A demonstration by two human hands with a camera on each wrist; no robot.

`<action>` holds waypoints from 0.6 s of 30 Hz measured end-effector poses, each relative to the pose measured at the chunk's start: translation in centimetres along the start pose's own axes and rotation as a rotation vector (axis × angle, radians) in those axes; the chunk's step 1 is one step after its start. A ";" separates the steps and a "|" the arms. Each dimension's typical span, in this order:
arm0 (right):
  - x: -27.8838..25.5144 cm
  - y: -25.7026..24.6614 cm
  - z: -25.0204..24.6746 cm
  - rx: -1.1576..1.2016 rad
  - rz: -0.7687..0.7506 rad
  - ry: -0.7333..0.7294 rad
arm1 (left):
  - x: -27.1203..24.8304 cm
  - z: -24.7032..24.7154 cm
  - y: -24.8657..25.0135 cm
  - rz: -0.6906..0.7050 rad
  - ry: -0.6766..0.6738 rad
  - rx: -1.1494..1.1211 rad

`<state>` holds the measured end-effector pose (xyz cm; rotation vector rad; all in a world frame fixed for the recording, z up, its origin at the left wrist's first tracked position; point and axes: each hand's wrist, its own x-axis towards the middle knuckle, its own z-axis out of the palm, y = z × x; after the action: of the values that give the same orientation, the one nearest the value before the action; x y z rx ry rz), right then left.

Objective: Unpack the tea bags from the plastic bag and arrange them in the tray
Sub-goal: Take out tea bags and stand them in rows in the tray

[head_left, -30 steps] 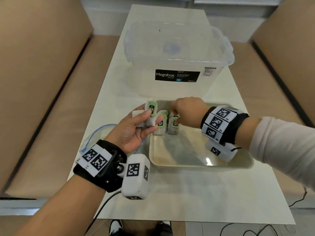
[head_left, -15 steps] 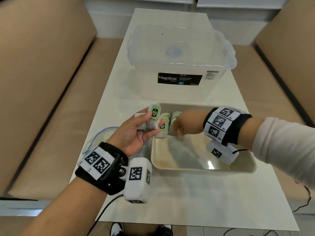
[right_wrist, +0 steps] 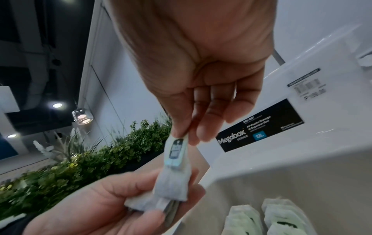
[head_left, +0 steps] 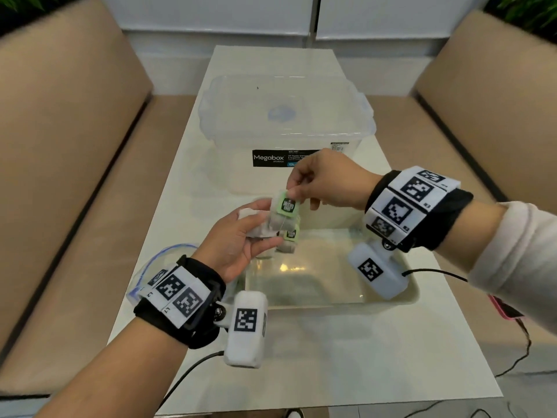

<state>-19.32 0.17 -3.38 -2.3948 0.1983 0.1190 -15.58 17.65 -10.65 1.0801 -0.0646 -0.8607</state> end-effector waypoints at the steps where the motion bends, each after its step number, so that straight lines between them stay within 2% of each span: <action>1: 0.0 0.4 -0.4 0.019 0.007 0.005 | 0.1 -0.1 -0.1 0.004 0.022 0.003; 5: 0.1 2.7 -1.1 -0.106 0.052 0.005 | 0.3 -0.6 -0.7 0.005 0.111 0.002; 9: 0.5 4.7 0.4 -0.411 0.112 -0.084 | 0.4 -0.9 -0.9 -0.012 0.114 0.029; 13: 1.4 5.9 2.1 -0.711 0.105 -0.089 | 0.4 -1.0 -1.0 -0.015 0.110 0.036; 18: 2.5 6.5 3.7 -0.891 0.116 -0.142 | 0.5 -1.1 -1.1 -0.010 0.107 0.028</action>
<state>-18.08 -2.30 -10.75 -3.2384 0.2532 0.5220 -15.42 17.94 -12.17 1.1520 0.0181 -0.8111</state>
